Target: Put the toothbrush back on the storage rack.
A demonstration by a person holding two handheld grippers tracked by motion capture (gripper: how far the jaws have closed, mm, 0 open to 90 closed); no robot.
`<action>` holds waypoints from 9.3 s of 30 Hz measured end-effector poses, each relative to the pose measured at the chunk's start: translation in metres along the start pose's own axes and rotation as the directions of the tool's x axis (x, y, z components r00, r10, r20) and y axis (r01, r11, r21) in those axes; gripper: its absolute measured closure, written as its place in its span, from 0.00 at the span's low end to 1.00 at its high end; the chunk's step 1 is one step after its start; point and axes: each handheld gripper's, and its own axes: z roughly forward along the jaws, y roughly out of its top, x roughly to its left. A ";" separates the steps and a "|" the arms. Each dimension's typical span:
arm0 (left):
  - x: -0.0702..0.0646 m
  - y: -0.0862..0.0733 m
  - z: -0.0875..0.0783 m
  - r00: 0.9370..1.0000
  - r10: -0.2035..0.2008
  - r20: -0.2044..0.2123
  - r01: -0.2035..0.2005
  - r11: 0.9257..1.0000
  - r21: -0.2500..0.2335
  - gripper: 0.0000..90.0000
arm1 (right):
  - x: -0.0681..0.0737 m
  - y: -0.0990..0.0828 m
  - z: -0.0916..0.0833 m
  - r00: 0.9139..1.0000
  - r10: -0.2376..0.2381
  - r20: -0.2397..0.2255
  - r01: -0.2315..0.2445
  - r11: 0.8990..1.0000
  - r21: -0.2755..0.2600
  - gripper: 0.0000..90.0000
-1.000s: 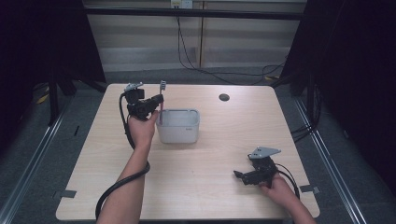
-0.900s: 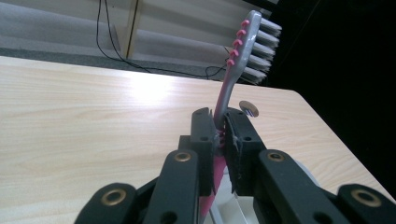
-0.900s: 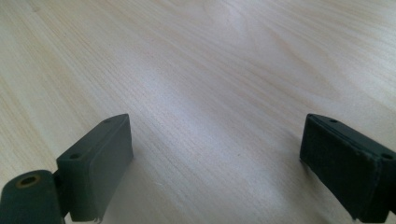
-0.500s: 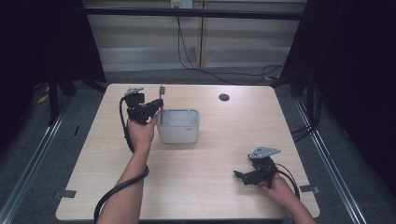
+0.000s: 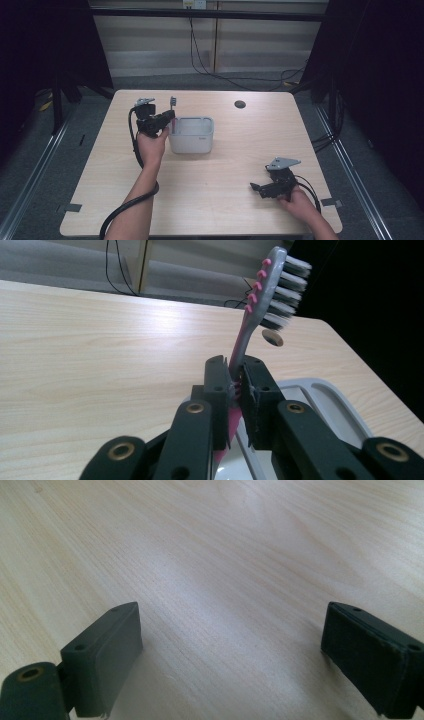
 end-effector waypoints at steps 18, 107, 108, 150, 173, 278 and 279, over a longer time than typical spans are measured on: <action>0.001 -0.009 -0.002 0.999 0.040 -0.020 -0.039 0.999 0.027 0.92 | 0.000 0.000 0.000 1.000 0.001 0.000 -0.001 1.000 0.001 0.10; 0.006 -0.015 -0.014 0.986 0.153 -0.058 -0.153 0.988 0.014 0.44 | 0.000 0.000 0.000 1.000 -0.001 -0.001 0.001 1.000 -0.001 0.10; 0.007 -0.015 -0.015 0.986 0.153 -0.061 -0.153 0.988 0.013 0.43 | 0.000 0.000 0.000 1.000 0.000 0.000 0.000 1.000 0.000 0.10; 0.039 -0.019 -0.040 0.992 0.117 -0.051 -0.116 0.993 0.020 0.27 | 0.000 0.000 0.000 1.000 0.005 0.001 -0.005 1.000 0.003 0.10; 0.056 -0.031 -0.054 0.991 0.114 -0.063 -0.112 0.993 0.027 0.24 | 0.000 0.000 0.000 1.000 -0.001 0.000 0.001 1.000 0.000 0.10; 0.106 -0.103 -0.045 0.947 0.272 -0.173 -0.217 0.935 0.280 0.19 | 0.000 0.000 0.000 1.000 -0.001 0.000 0.001 1.000 0.000 0.10; 0.106 -0.104 -0.045 0.946 0.274 -0.175 -0.218 0.934 0.284 0.19 | 0.000 0.000 0.000 1.000 0.005 0.001 -0.005 1.000 0.004 0.10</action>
